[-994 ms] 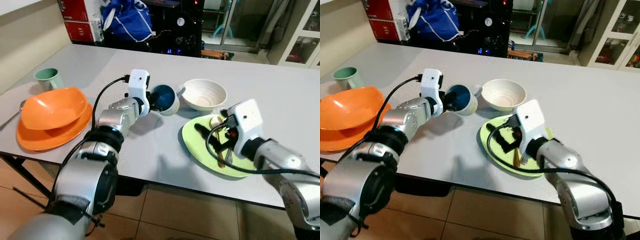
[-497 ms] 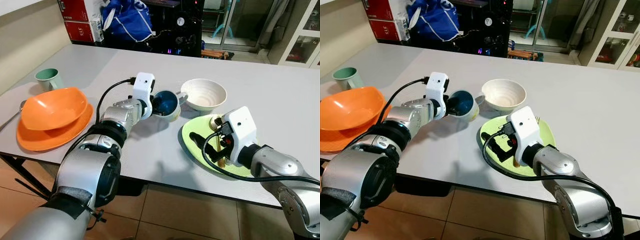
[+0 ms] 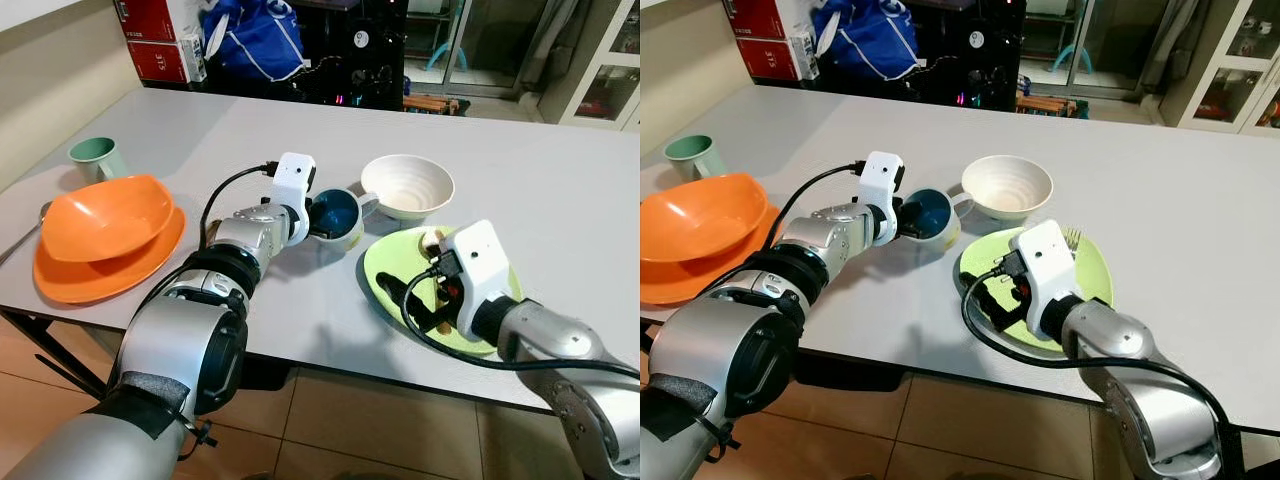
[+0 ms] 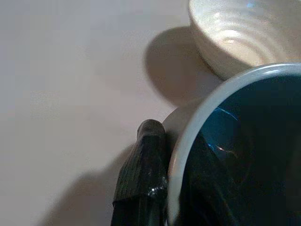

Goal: Setting the table

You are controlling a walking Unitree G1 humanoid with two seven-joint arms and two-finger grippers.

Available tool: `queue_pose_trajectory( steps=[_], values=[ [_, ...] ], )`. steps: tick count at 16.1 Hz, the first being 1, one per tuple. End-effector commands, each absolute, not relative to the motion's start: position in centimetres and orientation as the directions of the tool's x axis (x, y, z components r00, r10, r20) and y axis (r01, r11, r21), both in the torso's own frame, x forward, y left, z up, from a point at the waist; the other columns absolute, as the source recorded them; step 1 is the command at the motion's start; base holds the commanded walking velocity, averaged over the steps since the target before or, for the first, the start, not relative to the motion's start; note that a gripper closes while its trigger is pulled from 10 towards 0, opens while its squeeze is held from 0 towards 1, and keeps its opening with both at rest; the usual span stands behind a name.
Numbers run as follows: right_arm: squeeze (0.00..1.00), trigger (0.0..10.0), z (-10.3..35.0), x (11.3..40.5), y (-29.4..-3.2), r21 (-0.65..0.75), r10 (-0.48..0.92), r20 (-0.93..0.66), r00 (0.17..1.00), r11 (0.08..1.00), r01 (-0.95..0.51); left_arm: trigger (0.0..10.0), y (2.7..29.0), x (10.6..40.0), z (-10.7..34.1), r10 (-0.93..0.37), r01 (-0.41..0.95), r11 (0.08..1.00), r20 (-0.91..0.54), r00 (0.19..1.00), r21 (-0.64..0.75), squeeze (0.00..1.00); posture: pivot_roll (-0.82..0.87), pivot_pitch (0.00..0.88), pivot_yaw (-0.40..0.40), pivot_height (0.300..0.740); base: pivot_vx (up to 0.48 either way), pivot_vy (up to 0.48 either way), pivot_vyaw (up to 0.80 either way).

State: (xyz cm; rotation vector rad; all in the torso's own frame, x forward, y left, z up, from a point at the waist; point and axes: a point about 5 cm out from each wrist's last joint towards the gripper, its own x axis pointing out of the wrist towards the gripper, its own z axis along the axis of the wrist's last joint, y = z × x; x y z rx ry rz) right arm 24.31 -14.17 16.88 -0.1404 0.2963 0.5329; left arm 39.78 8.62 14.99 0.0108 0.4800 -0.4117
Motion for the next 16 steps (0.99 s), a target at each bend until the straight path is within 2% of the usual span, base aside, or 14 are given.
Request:
queue_pose_trajectory(
  steps=[1, 4, 5, 6, 7, 8, 16],
  values=[
    [0.00, 10.0, 17.21, 24.11, -14.05, -0.055, 0.483, -0.308, 0.820, 0.851, -0.522, 10.0, 8.25, 40.17, 16.10, -0.377, 0.398, 0.916, -0.428, 0.821, -0.044, 0.00, -0.15, 0.000, 0.058, 0.740, 0.000, 0.000, 0.00],
    [0.00, 10.0, 17.14, 24.05, -14.24, -0.052, 0.472, -0.315, 0.824, 0.858, -0.511, 10.0, 8.22, 40.02, 15.69, -0.373, 0.403, 0.915, -0.444, 0.815, -0.028, 0.00, -0.15, 0.000, 0.058, 0.740, 0.000, 0.000, 0.00],
    [0.00, 10.0, 17.15, 23.99, -14.23, -0.050, 0.470, -0.316, 0.824, 0.859, -0.509, 10.0, 8.32, 39.94, 15.42, -0.367, 0.394, 0.918, -0.451, 0.814, -0.035, 0.28, -0.15, 0.000, 0.056, 0.740, 0.000, 0.000, 0.00],
    [0.00, 10.0, 17.14, 23.98, -14.24, -0.049, 0.469, -0.317, 0.824, 0.860, -0.508, 10.0, 8.31, 39.93, 15.39, -0.369, 0.394, 0.918, -0.452, 0.812, -0.042, 0.28, -0.15, 0.000, 0.056, 0.740, 0.000, 0.000, 0.00],
    [0.00, 10.0, 17.13, 23.94, -14.22, -0.049, 0.468, -0.318, 0.824, 0.860, -0.508, 10.0, 8.28, 39.93, 15.40, -0.371, 0.394, 0.918, -0.450, 0.812, -0.045, 0.61, -0.15, 0.000, 0.056, 0.740, 0.000, 0.000, 0.00],
    [0.00, 10.0, 17.12, 23.91, -14.20, -0.044, 0.470, -0.319, 0.823, 0.860, -0.508, 10.0, 8.15, 39.95, 15.52, -0.373, 0.397, 0.917, -0.448, 0.813, -0.044, 1.00, -0.15, 0.000, 0.052, 0.740, 0.000, 0.000, 0.00],
    [0.00, 10.0, 17.22, 23.72, -13.88, 0.000, 0.499, -0.322, 0.804, 0.849, -0.528, 10.0, 8.30, 40.05, 15.63, -0.356, 0.374, 0.926, -0.443, 0.823, -0.049, 1.00, -0.16, 0.000, 0.056, 0.740, 0.000, 0.000, 0.00]
  ],
)
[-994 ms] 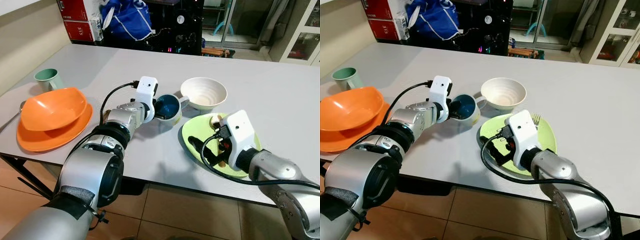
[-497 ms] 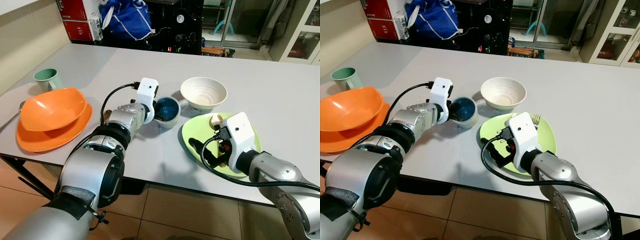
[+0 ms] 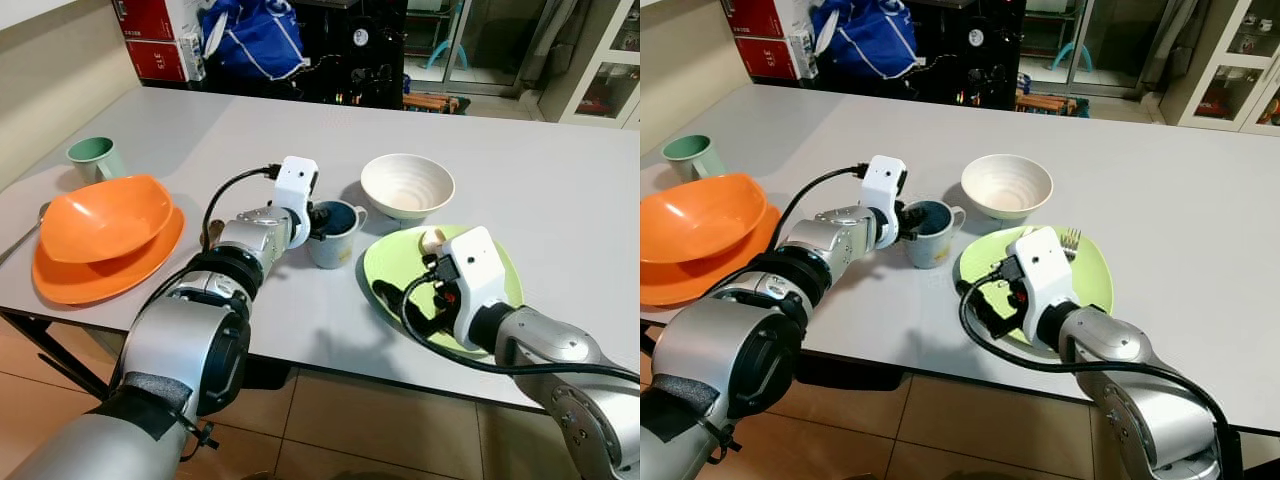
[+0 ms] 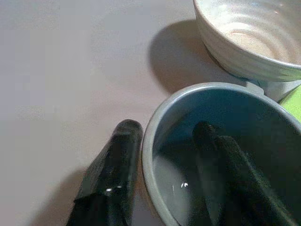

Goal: Setting the table

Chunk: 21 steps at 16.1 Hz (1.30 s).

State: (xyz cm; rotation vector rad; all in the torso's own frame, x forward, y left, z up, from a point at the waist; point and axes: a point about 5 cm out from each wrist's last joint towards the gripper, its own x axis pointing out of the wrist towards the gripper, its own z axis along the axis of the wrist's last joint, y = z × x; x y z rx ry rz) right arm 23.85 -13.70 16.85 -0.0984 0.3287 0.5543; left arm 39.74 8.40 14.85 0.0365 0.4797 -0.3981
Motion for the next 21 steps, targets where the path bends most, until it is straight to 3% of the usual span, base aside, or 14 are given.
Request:
queue_pose_trajectory(
  steps=[1, 8, 9, 10, 15, 16, 17, 19, 21],
  values=[
    [0.00, 10.0, 17.2, 23.7, -13.9, 0.006, 0.500, -0.322, 0.804, 0.850, -0.527, 10.0, 8.5, 40.2, 15.9, -0.351, 0.364, 0.930, -0.434, 0.830, -0.056, 1.00, -0.16, 0.000, 0.056, 0.740, 0.000, 0.000, 0.00],
    [0.00, 10.0, 17.1, 23.8, -14.0, 0.015, 0.508, -0.335, 0.793, 0.845, -0.535, 10.0, 8.4, 40.8, 17.7, -0.346, 0.351, 0.935, -0.372, 0.861, -0.056, 1.00, -0.15, 0.000, 0.036, 0.740, 0.000, 0.000, 0.00],
    [0.00, 10.0, 17.2, 23.8, -14.0, 0.013, 0.510, -0.337, 0.791, 0.843, -0.538, 10.0, 8.0, 41.0, 18.6, -0.352, 0.344, 0.935, -0.344, 0.870, -0.086, 0.33, -0.15, 0.000, 0.034, 0.740, 0.000, 0.000, 0.00],
    [0.00, 10.0, 17.2, 23.8, -14.1, 0.015, 0.513, -0.337, 0.790, 0.842, -0.540, 10.0, 7.8, 41.2, 19.2, -0.355, 0.341, 0.935, -0.324, 0.877, -0.098, 0.00, -0.15, 0.000, 0.032, 0.740, 0.000, 0.000, 0.00],
    [0.00, 10.0, 17.5, 23.9, -13.7, 0.028, 0.544, -0.321, 0.775, 0.823, -0.567, 10.0, 7.7, 41.7, 21.6, -0.352, 0.353, 0.935, -0.213, 0.911, -0.038, 0.00, -0.14, 0.000, 0.031, 0.740, 0.000, 0.000, 0.00],
    [0.00, 10.0, 17.8, 24.0, -13.9, 0.025, 0.531, -0.298, 0.793, 0.835, -0.550, 10.0, 7.7, 41.9, 23.4, -0.339, 0.336, 0.941, -0.090, 0.936, -0.052, 0.00, -0.14, 0.000, 0.033, 0.740, 0.000, 0.000, 0.00],
    [0.00, 10.0, 18.5, 24.8, -14.9, -0.019, 0.438, -0.240, 0.866, 0.890, -0.456, 10.0, 8.3, 42.0, 25.9, -0.288, 0.293, 0.954, 0.072, 0.955, -0.061, 0.00, -0.14, 0.000, 0.033, 0.740, 0.000, 0.000, 0.00],
    [0.00, 10.0, 19.8, 26.3, -16.4, 0.021, 0.224, -0.096, 0.970, 0.975, -0.223, 10.0, 8.3, 39.9, 28.0, -0.323, 0.318, 0.946, 0.313, 0.893, 0.069, 0.00, -0.14, 0.000, 0.041, 0.740, 0.000, 0.000, 0.00],
    [0.00, 10.0, 20.1, 26.3, -16.6, 0.045, 0.138, -0.030, 0.990, 0.990, -0.136, 10.0, 7.7, 37.6, 27.5, -0.385, 0.364, 0.922, 0.369, 0.846, 0.130, 0.00, -0.14, 0.000, 0.042, 0.740, 0.000, 0.000, 0.00]
  ],
)
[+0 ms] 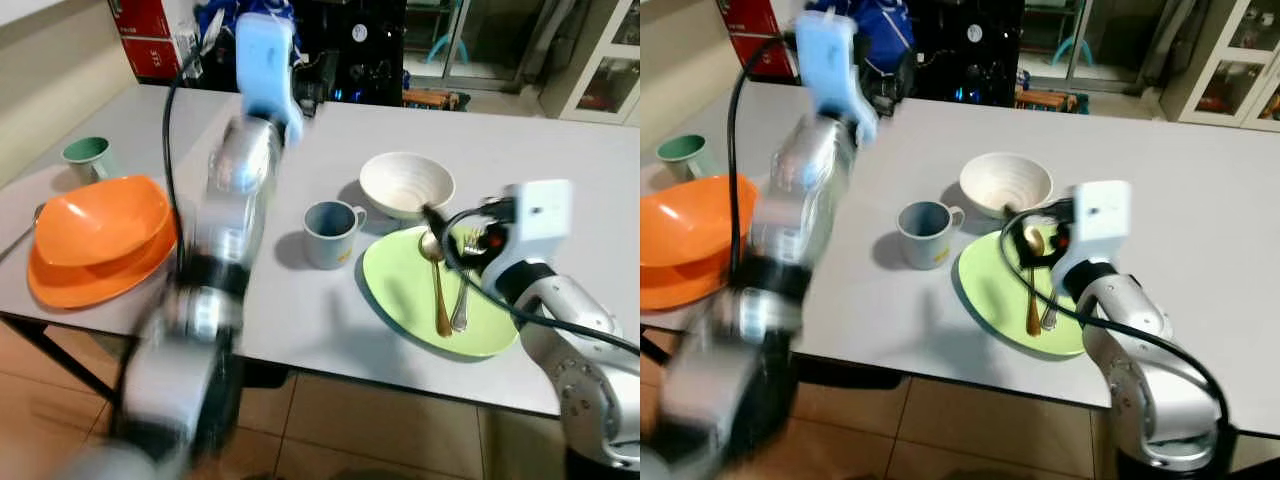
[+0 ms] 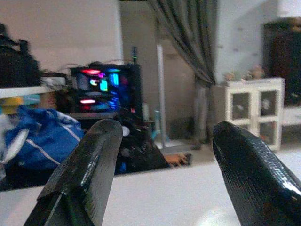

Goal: Setting the table

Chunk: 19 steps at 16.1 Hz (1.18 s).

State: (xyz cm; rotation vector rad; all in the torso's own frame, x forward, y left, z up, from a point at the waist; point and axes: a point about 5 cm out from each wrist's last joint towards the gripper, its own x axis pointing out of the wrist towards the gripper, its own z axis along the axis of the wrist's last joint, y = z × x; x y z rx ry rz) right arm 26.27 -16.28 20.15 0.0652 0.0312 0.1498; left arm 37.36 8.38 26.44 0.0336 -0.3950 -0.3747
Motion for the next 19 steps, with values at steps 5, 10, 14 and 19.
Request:
queue_pose_trajectory(
  steps=[5, 10, 14, 19],
  values=[
    [0.00, 10.0, 21.2, 25.6, -17.8, 0.079, -0.054, 0.136, 0.989, 0.996, 0.043, 10.0, 7.1, 32.2, 24.0, -0.477, 0.433, 0.879, 0.379, 0.793, 0.200, 0.00, -0.10, 0.000, 0.010, 0.740, 0.000, 0.000, -0.48],
    [0.00, 10.0, 19.1, 24.5, -18.5, 0.064, -0.197, 0.116, 0.974, 0.980, 0.191, 10.0, 7.8, 28.7, 21.5, -0.441, 0.407, 0.897, 0.275, 0.855, 0.174, 0.00, -0.06, 0.000, -0.021, 0.740, 0.000, 0.000, -0.80],
    [0.00, 10.0, 17.9, 23.6, -18.3, 0.070, -0.236, 0.072, 0.969, 0.970, 0.231, 10.0, 9.6, 29.4, 20.7, -0.414, 0.387, 0.906, 0.170, 0.894, 0.171, 0.00, -0.09, 0.000, 0.003, 0.740, 0.000, 0.000, -0.80],
    [0.00, 10.0, 17.1, 23.5, -18.5, 0.060, -0.269, 0.002, 0.963, 0.961, 0.269, 10.0, 9.5, 29.9, 19.8, -0.413, 0.393, 0.906, 0.128, 0.902, 0.157, 0.00, -0.15, 0.000, 0.057, 0.740, 0.000, 0.000, -0.80]
  ],
)
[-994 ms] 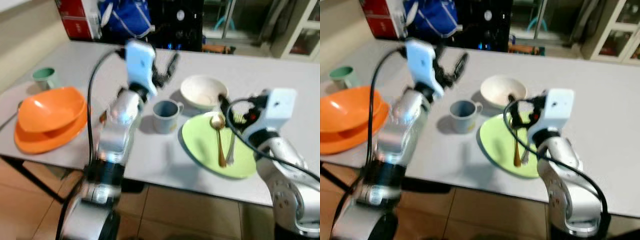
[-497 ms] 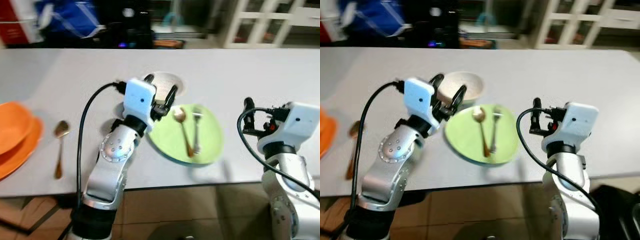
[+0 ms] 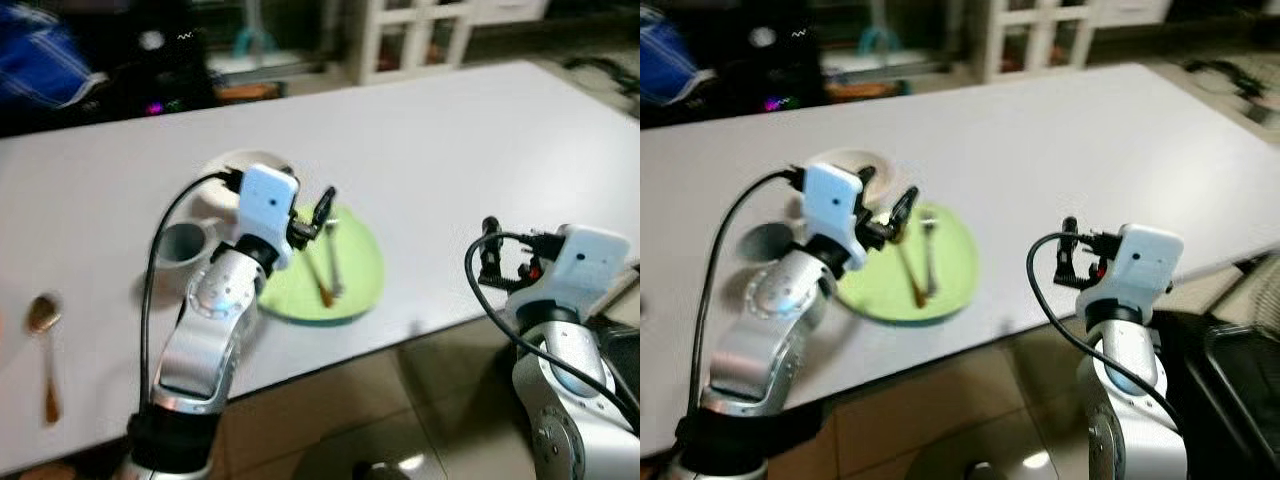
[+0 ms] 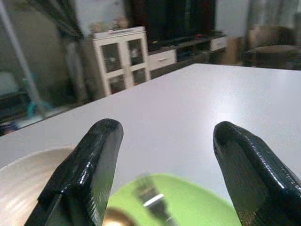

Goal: Setting the table

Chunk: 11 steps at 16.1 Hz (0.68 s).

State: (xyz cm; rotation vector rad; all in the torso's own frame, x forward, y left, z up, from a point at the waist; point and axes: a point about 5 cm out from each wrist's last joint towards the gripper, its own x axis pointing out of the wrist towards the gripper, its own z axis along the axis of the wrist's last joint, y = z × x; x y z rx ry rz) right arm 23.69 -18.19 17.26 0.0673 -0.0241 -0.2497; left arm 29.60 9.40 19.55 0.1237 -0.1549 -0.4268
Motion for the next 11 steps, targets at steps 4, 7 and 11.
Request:
queue_pose_trajectory(
  steps=[4, 7, 11],
  values=[
    [0.00, 10.0, 17.04, 23.47, -18.50, 0.030, -0.277, -0.009, 0.961, 0.960, 0.277, 10.0, 9.37, 29.76, 20.17, -0.434, 0.415, 0.897, 0.127, 0.892, 0.151, 0.00, -0.15, 0.000, 0.068, 0.740, 0.000, 0.000, -0.80],
    [0.00, 10.0, 16.96, 23.31, -18.47, 0.036, -0.276, -0.023, 0.961, 0.960, 0.276, 10.0, 9.19, 29.94, 20.26, -0.434, 0.418, 0.898, 0.129, 0.891, 0.137, 0.00, -0.16, 0.000, 0.066, 0.740, 0.000, 0.000, -0.80],
    [0.00, 10.0, 17.00, 23.25, -18.32, 0.037, -0.264, -0.026, 0.964, 0.964, 0.265, 10.0, 8.97, 29.89, 20.09, -0.445, 0.426, 0.891, 0.118, 0.888, 0.156, 0.00, -0.16, 0.000, 0.060, 0.740, 0.000, 0.000, -0.80]
  ],
)
